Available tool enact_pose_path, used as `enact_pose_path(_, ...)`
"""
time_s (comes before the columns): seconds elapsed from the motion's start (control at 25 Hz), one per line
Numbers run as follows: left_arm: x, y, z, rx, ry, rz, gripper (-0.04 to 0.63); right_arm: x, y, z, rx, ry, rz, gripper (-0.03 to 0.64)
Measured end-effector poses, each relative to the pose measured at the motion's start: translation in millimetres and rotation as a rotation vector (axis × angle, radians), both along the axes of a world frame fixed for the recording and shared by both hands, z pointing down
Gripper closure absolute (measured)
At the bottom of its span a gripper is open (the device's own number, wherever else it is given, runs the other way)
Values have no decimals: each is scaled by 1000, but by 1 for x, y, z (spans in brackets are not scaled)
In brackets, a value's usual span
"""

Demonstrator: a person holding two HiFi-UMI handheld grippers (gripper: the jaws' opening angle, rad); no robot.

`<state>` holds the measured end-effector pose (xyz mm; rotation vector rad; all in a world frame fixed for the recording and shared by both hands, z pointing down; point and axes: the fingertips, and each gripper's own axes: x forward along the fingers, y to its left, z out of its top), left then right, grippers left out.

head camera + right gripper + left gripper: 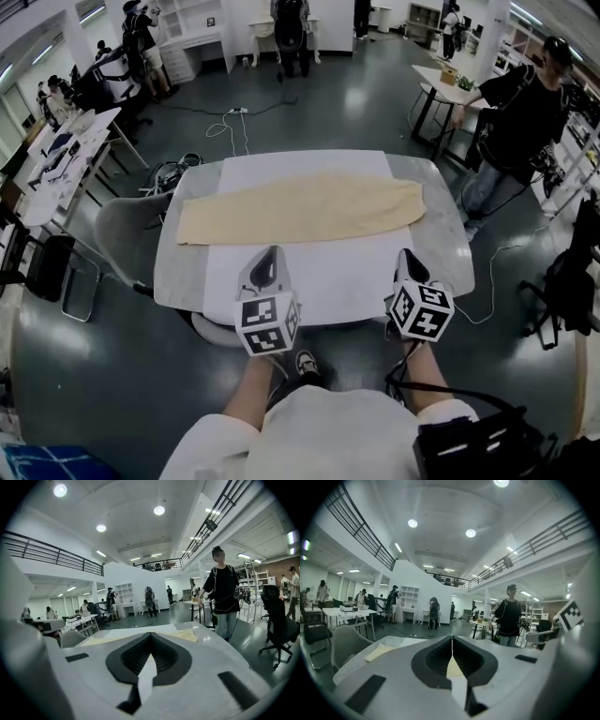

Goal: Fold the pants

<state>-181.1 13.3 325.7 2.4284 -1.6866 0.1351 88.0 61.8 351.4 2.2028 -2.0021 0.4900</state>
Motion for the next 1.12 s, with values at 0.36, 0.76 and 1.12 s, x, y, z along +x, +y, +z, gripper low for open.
enact_pose_path(0.36, 23, -114, 28, -66, 28, 46, 586, 14, -103, 16, -41, 17, 31, 624)
enact_pose_path(0.76, 91, -159, 80, -171, -10, 111, 586, 61, -144, 58, -128, -1, 42, 624)
enact_pose_path(1.12, 203, -164, 84, -189, -6, 271, 586, 155, -117, 52, -147, 22, 174, 624)
